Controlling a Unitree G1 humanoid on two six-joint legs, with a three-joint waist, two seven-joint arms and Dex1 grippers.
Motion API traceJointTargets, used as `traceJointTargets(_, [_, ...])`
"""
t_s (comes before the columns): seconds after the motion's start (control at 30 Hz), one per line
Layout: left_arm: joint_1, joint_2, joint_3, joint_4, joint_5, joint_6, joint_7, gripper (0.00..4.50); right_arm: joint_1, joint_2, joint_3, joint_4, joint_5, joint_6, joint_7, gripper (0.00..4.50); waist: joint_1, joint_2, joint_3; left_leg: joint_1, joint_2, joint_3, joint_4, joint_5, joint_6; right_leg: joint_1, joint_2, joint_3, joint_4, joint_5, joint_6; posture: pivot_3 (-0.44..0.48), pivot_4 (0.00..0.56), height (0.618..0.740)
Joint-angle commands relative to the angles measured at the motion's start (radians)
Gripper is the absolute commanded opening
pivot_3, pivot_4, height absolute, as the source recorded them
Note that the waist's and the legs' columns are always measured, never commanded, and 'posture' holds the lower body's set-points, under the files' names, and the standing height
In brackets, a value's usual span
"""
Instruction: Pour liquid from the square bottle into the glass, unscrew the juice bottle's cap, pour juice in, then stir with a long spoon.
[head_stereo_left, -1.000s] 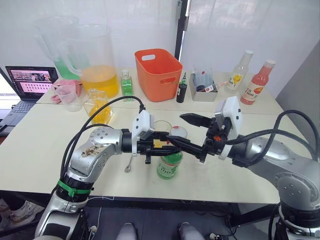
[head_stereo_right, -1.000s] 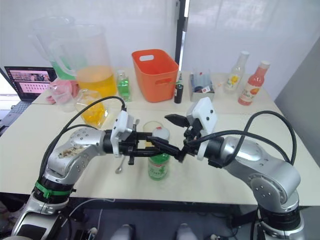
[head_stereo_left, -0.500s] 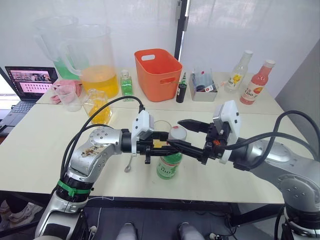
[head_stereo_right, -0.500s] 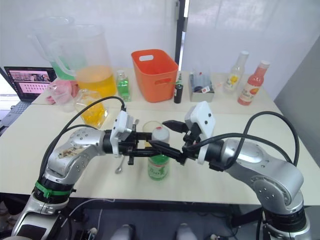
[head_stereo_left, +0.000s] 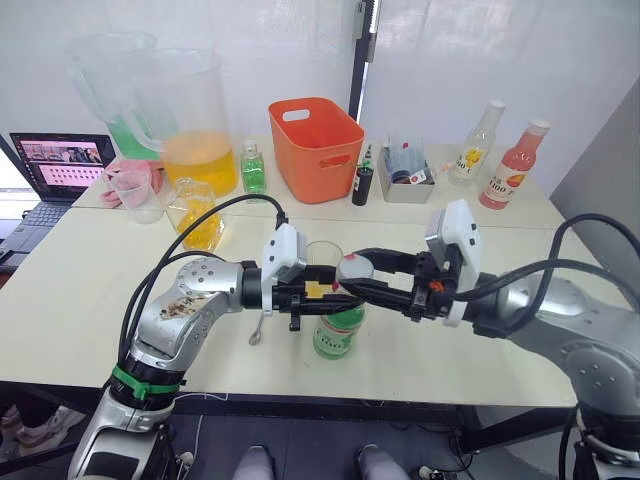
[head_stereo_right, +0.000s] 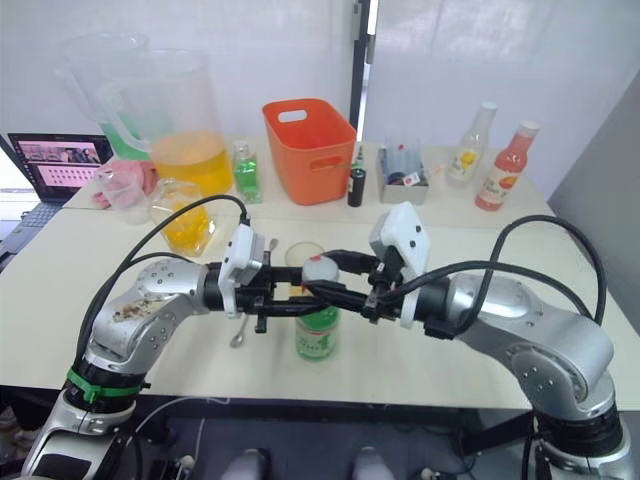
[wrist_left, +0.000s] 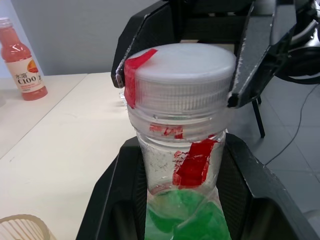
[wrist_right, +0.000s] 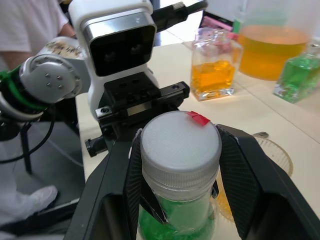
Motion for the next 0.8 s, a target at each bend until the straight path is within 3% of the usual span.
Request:
traceJointTargets(0.03, [0.007,0.010,-0.005,-0.019,0.013,0.007,0.019,1.45,-0.093,-0.031,0.135,0.108,-0.080,-0.088,0.304,1.69,-0.003,0.000,0.000,0.000,0.000,0.000,0.000,0.000,0.000,0.000,0.000,0.000,0.000,0.000,0.000,0.000,0.150,0.740])
traceJointTargets(0.17, [0.020,0.016,0.014,-0.039,-0.008,0.028,0.034,1.45,-0.269,-0.013,0.266,0.372,-0.240,-0.227,0.607,1.69,-0.010,0.000,0.000,0.001,0.000,0.000,0.000,0.000,0.000,0.000,0.000,0.000,0.000,0.000,0.000,0.000,0.150,0.740])
traceJointTargets(0.37, [0.040,0.024,0.030,-0.076,-0.024,0.055,0.064,1.45,-0.472,0.073,0.354,0.691,-0.361,-0.363,0.960,1.69,-0.016,0.000,0.000,0.000,0.000,0.000,-0.001,0.000,0.000,0.000,0.000,-0.001,0.001,0.000,0.001,0.000,0.150,0.740])
traceJointTargets(0.6, [0.055,0.030,0.036,-0.100,-0.027,0.064,0.088,1.45,-0.519,0.078,0.404,0.767,-0.368,-0.431,1.007,1.69,-0.018,0.000,0.000,0.000,0.000,-0.001,-0.002,0.000,0.000,-0.001,0.000,-0.001,0.002,-0.001,0.002,0.000,0.150,0.740])
traceJointTargets(0.67, [0.059,0.033,0.039,-0.098,-0.026,0.060,0.091,1.45,-0.530,0.074,0.388,0.754,-0.343,-0.399,1.007,2.74,-0.018,0.000,0.000,0.000,0.000,-0.001,-0.002,0.000,0.000,-0.001,0.000,-0.001,0.003,-0.001,0.002,0.000,0.150,0.740])
traceJointTargets(0.8, [0.065,0.039,0.039,-0.096,-0.030,0.057,0.090,1.45,-0.532,0.074,0.333,0.730,-0.344,-0.382,1.005,4.04,-0.020,0.000,0.000,0.000,0.000,-0.001,-0.001,0.000,0.000,-0.001,0.000,-0.001,0.004,-0.001,0.001,0.000,0.150,0.740])
